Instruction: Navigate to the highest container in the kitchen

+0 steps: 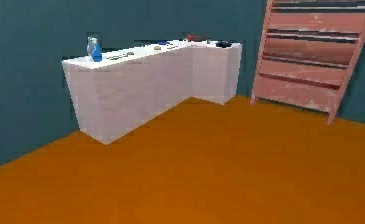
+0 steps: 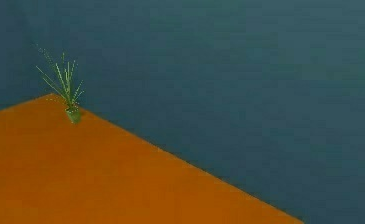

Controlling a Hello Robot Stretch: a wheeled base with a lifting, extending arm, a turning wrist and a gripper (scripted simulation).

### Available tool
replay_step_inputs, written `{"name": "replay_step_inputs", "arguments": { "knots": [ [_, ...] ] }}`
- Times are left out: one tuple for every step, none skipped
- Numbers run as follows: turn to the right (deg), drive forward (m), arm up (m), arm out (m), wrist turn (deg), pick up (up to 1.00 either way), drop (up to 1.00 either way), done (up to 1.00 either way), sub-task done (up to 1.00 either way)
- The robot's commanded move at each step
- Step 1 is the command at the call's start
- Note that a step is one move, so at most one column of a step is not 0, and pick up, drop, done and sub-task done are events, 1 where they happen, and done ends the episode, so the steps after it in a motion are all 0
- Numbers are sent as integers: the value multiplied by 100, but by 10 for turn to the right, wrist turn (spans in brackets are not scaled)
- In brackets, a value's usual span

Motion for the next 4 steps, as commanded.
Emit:
{"name": "replay_step_inputs", "arguments": {
  "knots": [
    [-420,0,0,0,0,0,0,0,0],
    [0,100,0,0,0,0,0,0,0],
    [0,90,0,0,0,0,0,0,0],
    [450,0,0,0,0,0,0,0,0]
  ]
}}
